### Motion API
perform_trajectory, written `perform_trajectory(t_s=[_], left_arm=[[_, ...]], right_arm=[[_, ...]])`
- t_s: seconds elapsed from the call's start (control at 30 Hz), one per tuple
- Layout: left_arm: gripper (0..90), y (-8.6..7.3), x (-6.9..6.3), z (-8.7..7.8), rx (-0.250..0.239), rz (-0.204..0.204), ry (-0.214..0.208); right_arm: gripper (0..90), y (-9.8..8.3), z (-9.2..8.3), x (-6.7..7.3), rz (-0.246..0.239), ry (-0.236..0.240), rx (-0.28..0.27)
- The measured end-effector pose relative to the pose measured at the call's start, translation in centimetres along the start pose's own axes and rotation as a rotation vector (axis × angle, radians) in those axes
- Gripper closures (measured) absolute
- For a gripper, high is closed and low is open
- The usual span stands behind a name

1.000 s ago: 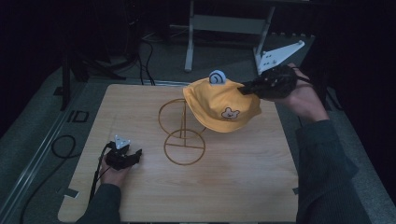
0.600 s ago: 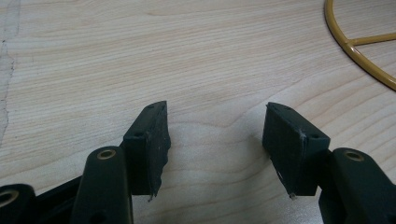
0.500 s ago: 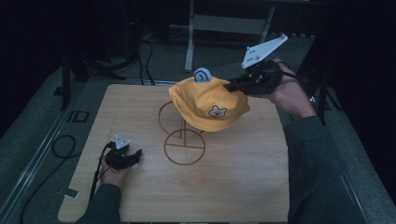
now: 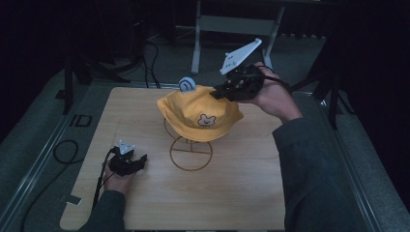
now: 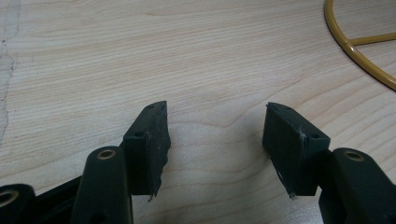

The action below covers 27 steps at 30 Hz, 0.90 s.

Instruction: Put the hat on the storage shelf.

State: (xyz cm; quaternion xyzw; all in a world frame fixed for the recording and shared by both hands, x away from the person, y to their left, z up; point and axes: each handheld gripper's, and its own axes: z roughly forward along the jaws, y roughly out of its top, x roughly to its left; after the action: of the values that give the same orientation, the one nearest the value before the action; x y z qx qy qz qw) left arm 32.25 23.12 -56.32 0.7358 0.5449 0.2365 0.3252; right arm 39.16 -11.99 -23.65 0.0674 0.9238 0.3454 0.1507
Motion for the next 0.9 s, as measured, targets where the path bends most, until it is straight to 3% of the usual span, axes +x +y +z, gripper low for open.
perform_trajectory(t_s=[0.13, 0.27, 0.33, 0.6, 0.8, 0.9], left_arm=[[41.2, 0.0, 0.0, 0.0, 0.0, -0.001, -0.002], [41.3, 0.0, 0.0, 0.0, 0.0, 0.003, -0.007], [41.3, 0.0, 0.0, 0.0, 0.0, 0.004, -0.007], [41.3, 0.0, 0.0, 0.0, 0.001, 0.003, -0.006], [41.3, 0.0, 0.0, 0.0, 0.001, 0.004, -0.007], [41.3, 0.0, 0.0, 0.0, 0.001, 0.004, -0.007]], right_arm=[[81.3, 0.8, 1.3, 0.4, -0.006, 0.0, 0.004], [73.0, 1.2, 2.1, 0.5, 0.001, -0.032, -0.034], [73.5, 1.4, 2.2, 0.4, 0.02, -0.027, -0.051], [82.3, 1.4, 3.9, 1.0, -0.003, -0.009, 0.028], [75.6, 0.9, 3.8, 0.7, 0.012, -0.013, 0.017], [69.6, 0.1, 3.4, 0.4, 0.023, -0.004, 0.04]])
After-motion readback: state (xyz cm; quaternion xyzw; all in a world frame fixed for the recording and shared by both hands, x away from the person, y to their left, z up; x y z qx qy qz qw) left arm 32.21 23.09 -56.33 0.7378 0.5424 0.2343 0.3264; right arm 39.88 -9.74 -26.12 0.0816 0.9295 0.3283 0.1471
